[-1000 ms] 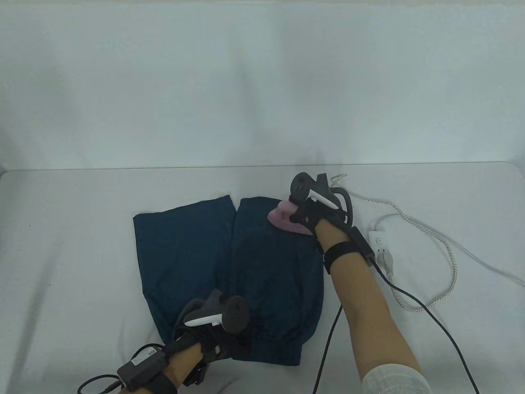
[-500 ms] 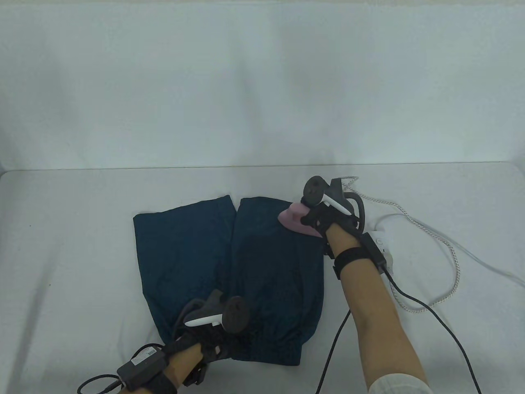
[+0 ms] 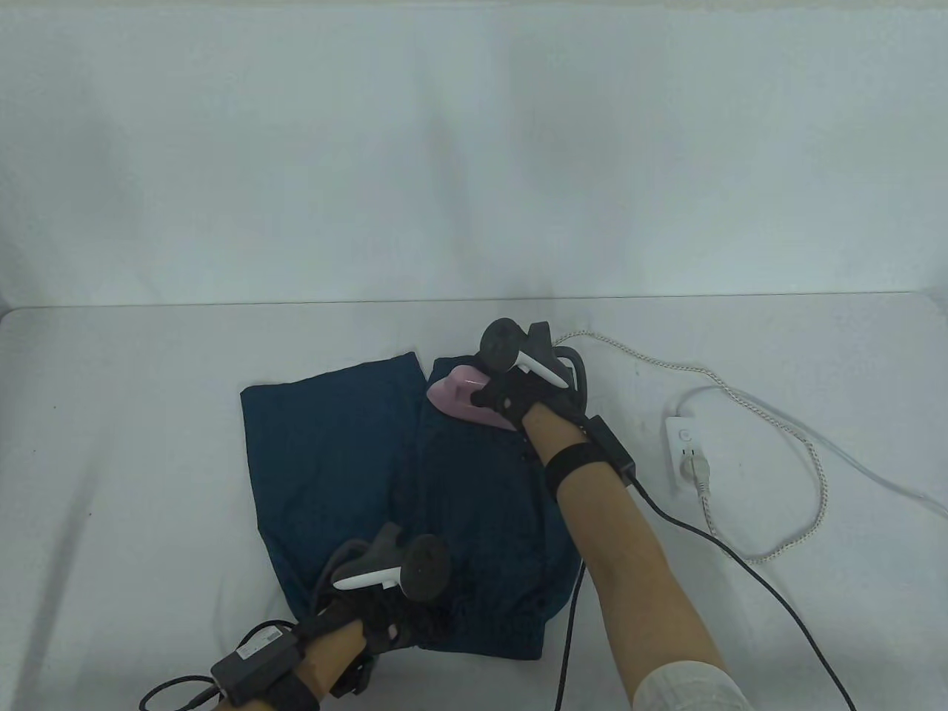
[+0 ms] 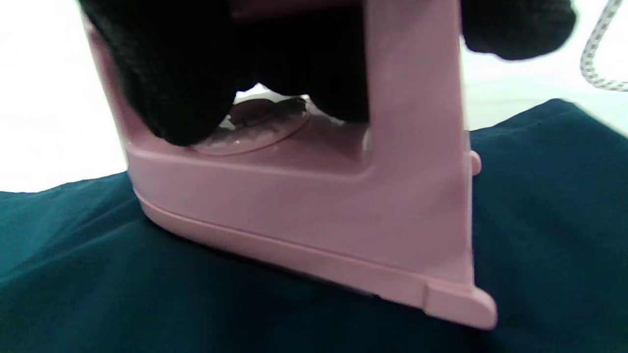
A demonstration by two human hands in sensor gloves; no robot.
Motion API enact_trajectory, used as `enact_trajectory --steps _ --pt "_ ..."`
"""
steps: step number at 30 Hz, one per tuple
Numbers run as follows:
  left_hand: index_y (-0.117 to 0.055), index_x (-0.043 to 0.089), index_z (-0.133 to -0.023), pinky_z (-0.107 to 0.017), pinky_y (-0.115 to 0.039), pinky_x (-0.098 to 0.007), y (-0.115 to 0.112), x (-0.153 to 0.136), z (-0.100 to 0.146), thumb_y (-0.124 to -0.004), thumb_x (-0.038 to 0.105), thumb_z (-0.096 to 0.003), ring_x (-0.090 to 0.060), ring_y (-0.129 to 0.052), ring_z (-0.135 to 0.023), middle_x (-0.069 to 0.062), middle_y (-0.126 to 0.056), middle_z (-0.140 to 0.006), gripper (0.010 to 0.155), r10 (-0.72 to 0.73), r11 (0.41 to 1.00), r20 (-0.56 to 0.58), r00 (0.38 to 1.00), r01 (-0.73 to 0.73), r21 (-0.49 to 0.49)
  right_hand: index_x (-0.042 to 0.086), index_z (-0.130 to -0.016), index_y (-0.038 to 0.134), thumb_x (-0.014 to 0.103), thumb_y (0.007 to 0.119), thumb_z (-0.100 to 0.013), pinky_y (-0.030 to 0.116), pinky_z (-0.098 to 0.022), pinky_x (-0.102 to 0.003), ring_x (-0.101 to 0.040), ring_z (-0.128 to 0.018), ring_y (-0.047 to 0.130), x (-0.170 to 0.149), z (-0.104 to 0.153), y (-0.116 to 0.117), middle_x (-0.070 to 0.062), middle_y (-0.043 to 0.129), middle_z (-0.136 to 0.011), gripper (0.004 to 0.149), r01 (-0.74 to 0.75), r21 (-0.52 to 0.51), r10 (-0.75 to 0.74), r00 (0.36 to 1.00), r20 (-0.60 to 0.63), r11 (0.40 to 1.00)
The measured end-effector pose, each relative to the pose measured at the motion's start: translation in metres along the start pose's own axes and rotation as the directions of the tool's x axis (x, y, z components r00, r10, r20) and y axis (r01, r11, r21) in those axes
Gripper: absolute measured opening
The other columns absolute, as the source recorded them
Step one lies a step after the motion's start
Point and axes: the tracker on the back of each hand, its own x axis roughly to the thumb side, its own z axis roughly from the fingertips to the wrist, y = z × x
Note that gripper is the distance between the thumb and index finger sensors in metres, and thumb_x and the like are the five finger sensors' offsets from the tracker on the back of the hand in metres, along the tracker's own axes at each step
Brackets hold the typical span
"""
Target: Iron shorts with electric iron on table
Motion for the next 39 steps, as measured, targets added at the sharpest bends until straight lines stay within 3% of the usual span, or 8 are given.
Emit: enact_trajectory --steps 11,23,39 --pt "-0.050 0.046 -0.107 -0.076 -0.048 -0.060 0.000 0.000 0.000 -0.082 0.057 -0.0437 -0.019 -0.059 -0.092 0.010 -0.049 -0.109 0.072 0.001 1.000 0.000 1.000 -0.001 0.000 0.032 -0.089 0.074 0.050 0.096 -0.039 0.087 -0.034 -0.044 -0.009 -0.058 0.098 0.002 0.001 0.006 0.010 0.088 -0.076 0.057 0.075 0.023 -0.075 0.997 0.009 0.997" --pt "-0.050 0.046 -0.107 -0.076 -0.048 -0.060 0.000 0.000 0.000 -0.082 0.057 -0.0437 -0.019 -0.059 -0.092 0.010 -0.049 -0.109 0.072 0.001 1.000 -0.002 1.000 -0.001 0.000 0.033 -0.089 0.074 0.050 0.096 -0.039 0.085 -0.035 -0.044 -0.009 -0.058 0.097 -0.043 0.023 -0.005 0.010 0.087 -0.076 0.057 -0.079 0.029 0.080 0.996 -0.039 0.996" --pt "-0.050 0.046 -0.107 -0.076 -0.048 -0.060 -0.001 0.000 0.000 -0.082 0.057 -0.0437 -0.019 -0.059 -0.092 0.010 -0.049 -0.109 0.072 -0.001 1.000 -0.005 1.000 0.001 0.002 0.034 -0.089 0.074 0.050 0.096 -0.040 0.084 -0.036 -0.045 -0.010 -0.059 0.097 -0.100 0.052 -0.019 0.010 0.087 -0.077 0.056 -0.093 0.028 0.096 0.983 -0.153 0.995"
